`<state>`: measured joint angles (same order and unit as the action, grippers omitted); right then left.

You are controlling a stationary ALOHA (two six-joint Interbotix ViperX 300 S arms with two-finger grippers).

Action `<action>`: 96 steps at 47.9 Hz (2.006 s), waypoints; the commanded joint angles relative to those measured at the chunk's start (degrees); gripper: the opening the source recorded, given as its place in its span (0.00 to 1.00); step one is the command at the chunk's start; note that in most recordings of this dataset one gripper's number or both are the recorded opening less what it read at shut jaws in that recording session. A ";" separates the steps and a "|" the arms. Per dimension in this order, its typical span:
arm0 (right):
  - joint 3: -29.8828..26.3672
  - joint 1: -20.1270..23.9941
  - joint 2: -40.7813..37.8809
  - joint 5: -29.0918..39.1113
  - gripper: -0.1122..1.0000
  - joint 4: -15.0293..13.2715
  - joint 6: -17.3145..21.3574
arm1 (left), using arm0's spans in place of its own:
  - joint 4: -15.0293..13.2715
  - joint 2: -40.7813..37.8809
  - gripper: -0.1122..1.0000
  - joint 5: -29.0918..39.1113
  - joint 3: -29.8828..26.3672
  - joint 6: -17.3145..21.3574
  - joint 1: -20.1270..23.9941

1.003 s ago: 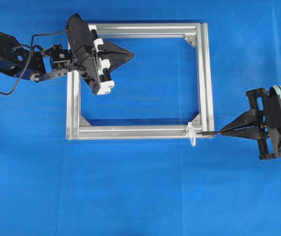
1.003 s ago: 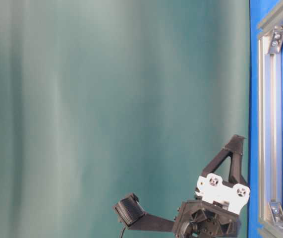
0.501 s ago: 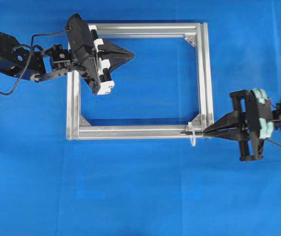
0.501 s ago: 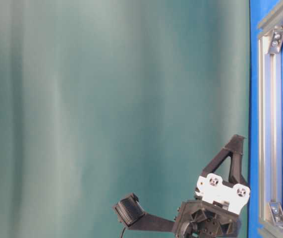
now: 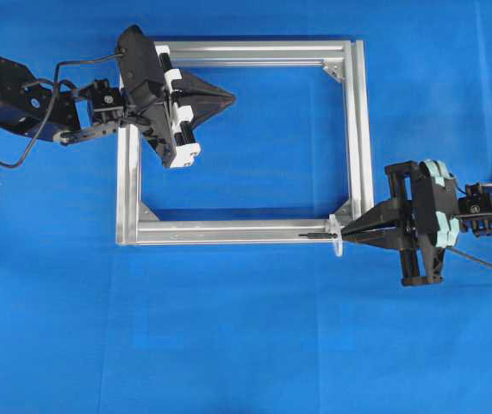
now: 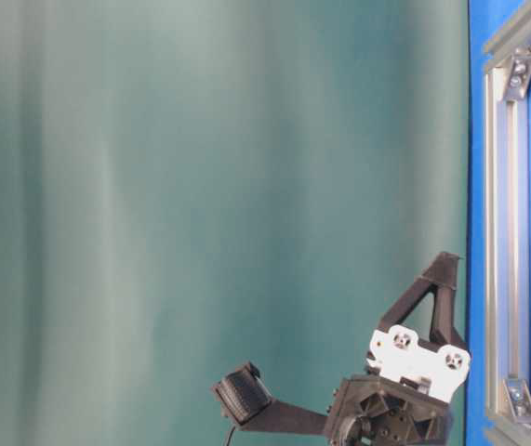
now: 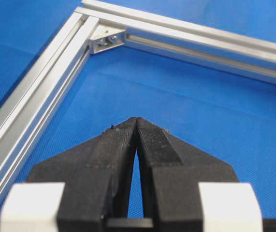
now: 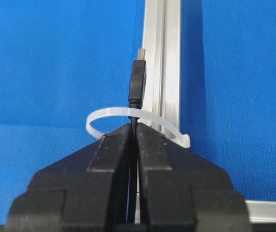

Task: Insert the wire through the string loop located on the right side.
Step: 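Push the USB plug leftward through the white zip-tie loop, then swing the left gripper down toward the plug emerging from the loop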

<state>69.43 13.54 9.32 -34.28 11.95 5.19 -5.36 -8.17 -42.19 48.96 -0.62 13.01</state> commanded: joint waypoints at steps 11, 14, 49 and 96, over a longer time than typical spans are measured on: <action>-0.79 -0.18 0.35 -0.62 0.07 0.09 -0.09 | 0.26 1.85 0.10 -0.26 -0.53 -0.18 -1.05; -0.70 -0.18 0.35 -0.62 0.07 0.09 -0.09 | 0.26 1.85 0.10 -0.26 -0.44 -0.18 -1.85; -0.79 -0.18 0.35 -0.62 0.07 0.09 -0.09 | 0.26 1.85 0.10 -0.26 1.32 -7.73 -26.19; -0.79 -0.18 0.26 -0.62 0.07 0.09 -0.09 | 0.35 -5.71 0.10 15.29 -18.37 -7.21 -21.36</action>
<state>69.43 13.45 9.32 -34.37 11.95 5.19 -5.19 -13.97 -28.04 33.57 -8.00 -9.05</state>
